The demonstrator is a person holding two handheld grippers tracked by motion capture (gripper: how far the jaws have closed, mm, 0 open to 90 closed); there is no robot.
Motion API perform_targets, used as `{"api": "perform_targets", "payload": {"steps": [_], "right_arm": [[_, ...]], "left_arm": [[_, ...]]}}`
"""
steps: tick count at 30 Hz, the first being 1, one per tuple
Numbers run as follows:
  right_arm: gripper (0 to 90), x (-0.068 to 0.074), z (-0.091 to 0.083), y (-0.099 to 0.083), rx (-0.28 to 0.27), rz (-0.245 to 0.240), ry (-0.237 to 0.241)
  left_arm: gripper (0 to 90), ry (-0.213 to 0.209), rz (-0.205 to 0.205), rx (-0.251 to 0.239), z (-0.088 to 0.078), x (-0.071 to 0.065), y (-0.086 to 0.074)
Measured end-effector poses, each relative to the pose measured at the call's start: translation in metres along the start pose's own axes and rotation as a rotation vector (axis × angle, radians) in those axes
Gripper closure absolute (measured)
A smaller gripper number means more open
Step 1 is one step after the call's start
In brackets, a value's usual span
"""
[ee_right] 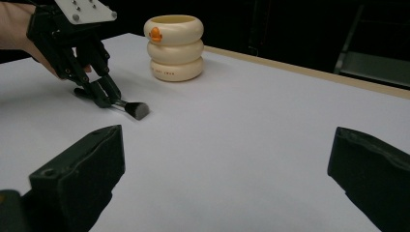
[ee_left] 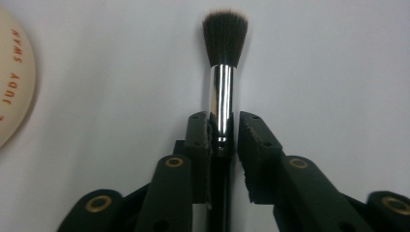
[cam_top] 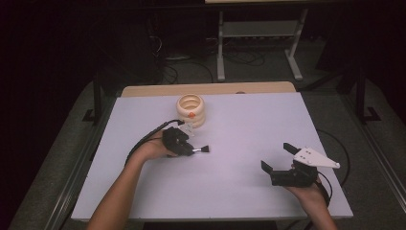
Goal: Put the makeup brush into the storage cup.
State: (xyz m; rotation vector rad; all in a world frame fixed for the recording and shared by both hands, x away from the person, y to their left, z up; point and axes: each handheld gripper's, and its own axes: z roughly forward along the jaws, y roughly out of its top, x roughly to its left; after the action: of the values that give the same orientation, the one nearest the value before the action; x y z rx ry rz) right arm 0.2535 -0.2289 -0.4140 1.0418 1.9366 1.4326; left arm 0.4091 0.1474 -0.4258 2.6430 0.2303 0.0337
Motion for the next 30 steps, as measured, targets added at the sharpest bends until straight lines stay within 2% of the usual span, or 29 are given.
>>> {"api": "perform_targets", "payload": {"steps": [2,7,12,23,30], "right_arm": [[0.0,-0.001,0.001,0.0,0.0,0.0,0.0],[0.0,0.0,0.002,0.001,-0.002,-0.005,0.001],[0.0,0.002,0.003,0.001,0.004,-0.002,0.009],[0.0,0.0,0.002,0.0,0.005,0.001,0.006],[0.0,0.001,0.002,0.0,0.005,0.0,0.006]], "left_arm": [[68.8,-0.004,0.009,0.023,0.0,0.0,0.003],[68.9,-0.006,0.033,0.073,0.001,0.002,0.01],[71.5,-0.011,0.024,0.112,0.002,0.007,0.017],[74.8,-0.007,0.047,0.163,0.008,0.005,0.03],[77.6,-0.013,0.039,0.163,0.008,0.005,0.03]]}}
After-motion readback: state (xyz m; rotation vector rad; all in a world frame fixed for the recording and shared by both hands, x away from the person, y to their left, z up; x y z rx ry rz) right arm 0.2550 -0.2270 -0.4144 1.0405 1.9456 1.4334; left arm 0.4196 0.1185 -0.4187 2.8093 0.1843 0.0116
